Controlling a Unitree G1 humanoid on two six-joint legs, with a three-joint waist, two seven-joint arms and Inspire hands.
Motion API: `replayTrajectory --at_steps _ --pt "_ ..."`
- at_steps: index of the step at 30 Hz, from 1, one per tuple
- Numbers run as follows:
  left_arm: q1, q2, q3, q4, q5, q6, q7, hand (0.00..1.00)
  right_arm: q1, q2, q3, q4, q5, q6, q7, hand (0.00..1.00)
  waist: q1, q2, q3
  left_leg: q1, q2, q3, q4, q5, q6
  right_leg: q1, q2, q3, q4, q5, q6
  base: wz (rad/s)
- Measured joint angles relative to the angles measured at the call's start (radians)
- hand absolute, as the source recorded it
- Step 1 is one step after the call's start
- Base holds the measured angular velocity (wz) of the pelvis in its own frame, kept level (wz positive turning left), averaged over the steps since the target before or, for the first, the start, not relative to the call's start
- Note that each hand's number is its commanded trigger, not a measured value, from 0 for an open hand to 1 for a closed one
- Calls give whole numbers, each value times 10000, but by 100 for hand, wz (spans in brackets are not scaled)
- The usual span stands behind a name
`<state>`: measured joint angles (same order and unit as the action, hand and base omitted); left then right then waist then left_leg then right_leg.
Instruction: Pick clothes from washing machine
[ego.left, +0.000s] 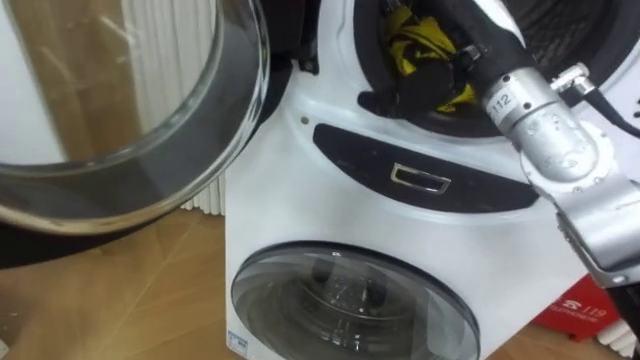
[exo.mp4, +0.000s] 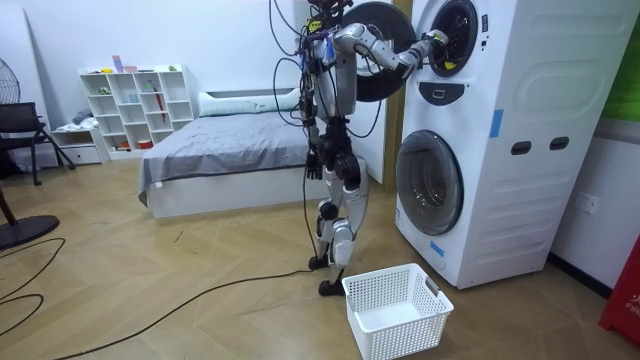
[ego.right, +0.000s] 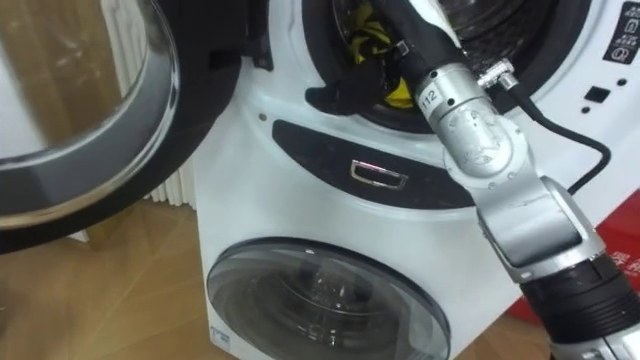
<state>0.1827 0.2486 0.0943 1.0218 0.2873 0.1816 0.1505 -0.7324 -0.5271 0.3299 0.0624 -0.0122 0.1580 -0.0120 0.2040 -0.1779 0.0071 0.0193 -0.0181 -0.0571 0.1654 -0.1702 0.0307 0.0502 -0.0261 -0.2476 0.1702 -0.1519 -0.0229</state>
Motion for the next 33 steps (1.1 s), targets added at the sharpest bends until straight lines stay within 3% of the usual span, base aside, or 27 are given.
replayTrajectory --at_steps 10,17,24,26,33 --pt "2 13 -28 -3 -2 100 -52 0 -211 354 57 -352 -1547 639 256 0 -1 -93 -40 109 66 134 -2 -36 -65 12 137 -3 -7 2 -3 -5" --pt "-17 10 -191 -10 -4 109 -13 0 -220 319 32 -296 -1086 787 264 0 -48 -135 -70 92 55 122 -3 -39 -66 14 131 -14 -7 3 -4 0" --pt "161 -6 -153 -115 -5 205 125 0 -219 -16 -146 564 518 823 506 0 -84 -106 -50 93 47 92 44 -42 -59 87 113 -42 -16 4 -6 5" --pt "206 -5 -68 -115 -6 217 140 0 -219 -69 -269 861 961 808 701 0 -264 -86 -36 86 37 -108 102 -43 -57 170 97 -198 -43 4 -6 25" --pt "319 -31 273 -108 -24 204 133 0 -215 -1287 -1165 2009 2944 579 1467 0 -480 -15 5 11 27 -268 136 -52 -49 201 104 -335 -54 3 -5 10"
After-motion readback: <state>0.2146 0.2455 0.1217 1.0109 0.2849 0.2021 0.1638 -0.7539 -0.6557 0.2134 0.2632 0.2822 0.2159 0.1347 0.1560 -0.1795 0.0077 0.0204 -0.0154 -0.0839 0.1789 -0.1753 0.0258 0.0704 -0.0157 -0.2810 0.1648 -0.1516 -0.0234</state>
